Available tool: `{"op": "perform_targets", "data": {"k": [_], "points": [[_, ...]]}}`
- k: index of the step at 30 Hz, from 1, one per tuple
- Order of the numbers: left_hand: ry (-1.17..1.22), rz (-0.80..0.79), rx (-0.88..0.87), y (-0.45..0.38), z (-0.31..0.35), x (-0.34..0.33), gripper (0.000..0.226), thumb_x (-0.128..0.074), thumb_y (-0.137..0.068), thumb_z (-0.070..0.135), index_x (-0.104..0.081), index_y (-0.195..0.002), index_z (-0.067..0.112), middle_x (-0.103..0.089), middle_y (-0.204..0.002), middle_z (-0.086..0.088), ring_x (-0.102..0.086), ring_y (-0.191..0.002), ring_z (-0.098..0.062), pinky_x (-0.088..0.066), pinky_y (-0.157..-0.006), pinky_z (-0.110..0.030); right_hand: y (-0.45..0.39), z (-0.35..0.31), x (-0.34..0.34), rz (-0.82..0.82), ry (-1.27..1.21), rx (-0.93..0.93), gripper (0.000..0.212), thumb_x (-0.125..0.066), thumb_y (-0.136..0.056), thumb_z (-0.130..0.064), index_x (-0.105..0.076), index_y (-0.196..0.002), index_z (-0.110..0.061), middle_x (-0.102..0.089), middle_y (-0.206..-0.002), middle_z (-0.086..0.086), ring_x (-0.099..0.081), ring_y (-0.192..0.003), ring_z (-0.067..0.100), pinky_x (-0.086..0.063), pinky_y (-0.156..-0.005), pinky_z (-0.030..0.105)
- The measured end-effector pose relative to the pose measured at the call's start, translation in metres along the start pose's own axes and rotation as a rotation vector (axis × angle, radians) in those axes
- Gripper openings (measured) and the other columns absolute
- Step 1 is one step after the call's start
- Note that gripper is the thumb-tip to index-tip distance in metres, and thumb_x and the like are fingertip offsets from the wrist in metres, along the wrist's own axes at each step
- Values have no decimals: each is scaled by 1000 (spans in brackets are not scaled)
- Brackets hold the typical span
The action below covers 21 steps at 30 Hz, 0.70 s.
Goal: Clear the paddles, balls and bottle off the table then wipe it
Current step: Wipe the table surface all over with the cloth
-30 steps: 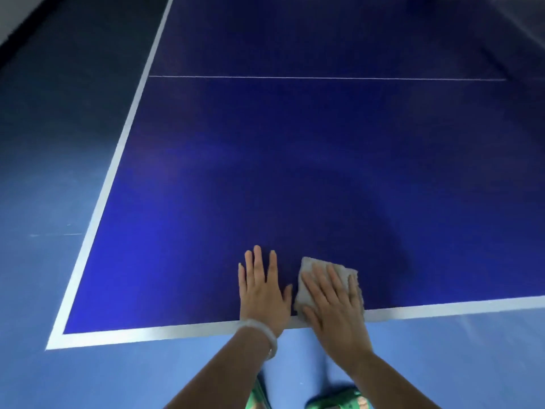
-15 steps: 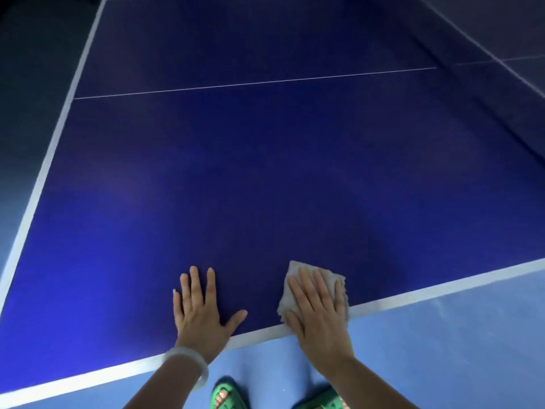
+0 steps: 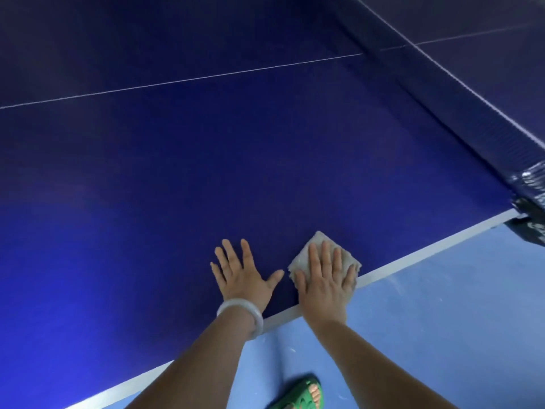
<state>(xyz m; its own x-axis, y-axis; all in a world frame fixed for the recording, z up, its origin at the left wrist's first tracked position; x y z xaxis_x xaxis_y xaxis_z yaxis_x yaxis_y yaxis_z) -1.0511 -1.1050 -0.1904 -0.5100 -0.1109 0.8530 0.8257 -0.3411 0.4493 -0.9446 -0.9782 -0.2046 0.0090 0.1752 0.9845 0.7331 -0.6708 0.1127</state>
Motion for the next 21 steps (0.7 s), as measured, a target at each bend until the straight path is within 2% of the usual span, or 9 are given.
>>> {"op": "perform_targets", "data": {"k": [3,5,8,10,12,14,16,18,21], "points": [[-67,30,27,0,0,-11,118,-36,-75,87,38,-140,22,42,-151,-14,34,-142,-33,17,-117,-50,2,26,7,-53,-2,414,59,-28,-99,-53,-29,-153,-30,-19,-161,-8,-14,-151,20,-7,-119,53],[-69,42,29,-1,-2,-13,120,-34,-72,90,44,-135,23,50,-143,-11,39,-139,-31,18,-117,-50,-18,67,16,-55,0,487,58,-31,-98,-53,-35,-151,-29,-27,-159,-9,-19,-149,19,-9,-118,52],[-79,-14,44,-5,-3,-15,119,-31,-73,90,52,-128,24,57,-135,-10,48,-130,-28,20,-115,-49,-60,135,29,16,-12,92,60,-25,-98,-53,-27,-153,-29,-21,-161,-6,-12,-151,20,1,-120,48],[-106,-20,57,-6,-3,-15,118,-30,-74,89,52,-127,24,56,-136,-10,46,-133,-30,19,-116,-49,-84,162,31,-2,-39,-202,59,-25,-100,-49,-16,-156,-30,-11,-164,-4,0,-151,20,7,-119,50],[-118,-16,65,-4,-2,-15,117,-28,-74,89,51,-128,23,53,-139,-10,40,-138,-32,17,-116,-49,-98,160,32,-27,-104,-403,60,-21,-101,-48,-9,-157,-30,0,-165,-4,8,-151,19,9,-118,53],[-117,-14,64,-2,-1,-14,116,-27,-73,89,50,-130,24,52,-140,-9,40,-139,-31,17,-117,-49,-99,136,29,-32,-121,-506,61,-17,-101,-49,-5,-157,-29,5,-165,-2,10,-151,21,9,-117,57],[-106,-24,63,-1,0,-12,115,-27,-73,89,48,-132,25,53,-139,-9,43,-136,-28,19,-116,-48,-87,99,20,-20,-62,-399,62,-21,-101,-51,-6,-157,-28,3,-165,0,7,-151,25,9,-116,59],[-117,-37,68,-1,0,-11,114,-27,-73,89,48,-132,25,53,-138,-9,43,-136,-29,20,-116,-48,-59,60,14,28,-49,-117,62,-32,-99,-50,-19,-155,-26,-12,-164,3,-5,-151,27,5,-118,60],[-130,-50,77,0,2,-9,115,-29,-74,89,47,-131,24,53,-138,-8,39,-139,-31,18,-117,-48,-26,40,6,6,-46,279,60,-37,-97,-52,-37,-150,-26,-29,-159,-2,-18,-150,24,-10,-118,59]]}}
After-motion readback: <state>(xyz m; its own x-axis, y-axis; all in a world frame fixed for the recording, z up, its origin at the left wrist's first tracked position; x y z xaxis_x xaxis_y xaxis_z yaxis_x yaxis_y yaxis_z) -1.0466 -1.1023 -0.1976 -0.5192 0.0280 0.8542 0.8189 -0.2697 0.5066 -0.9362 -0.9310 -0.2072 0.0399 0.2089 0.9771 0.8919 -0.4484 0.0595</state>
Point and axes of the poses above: each hand's wrist, its own y-axis away from the middle knuckle, its own x-axis out of the back of the hand, z = x × y, the point moved 3 cm from there along -y, towards the middle knuckle
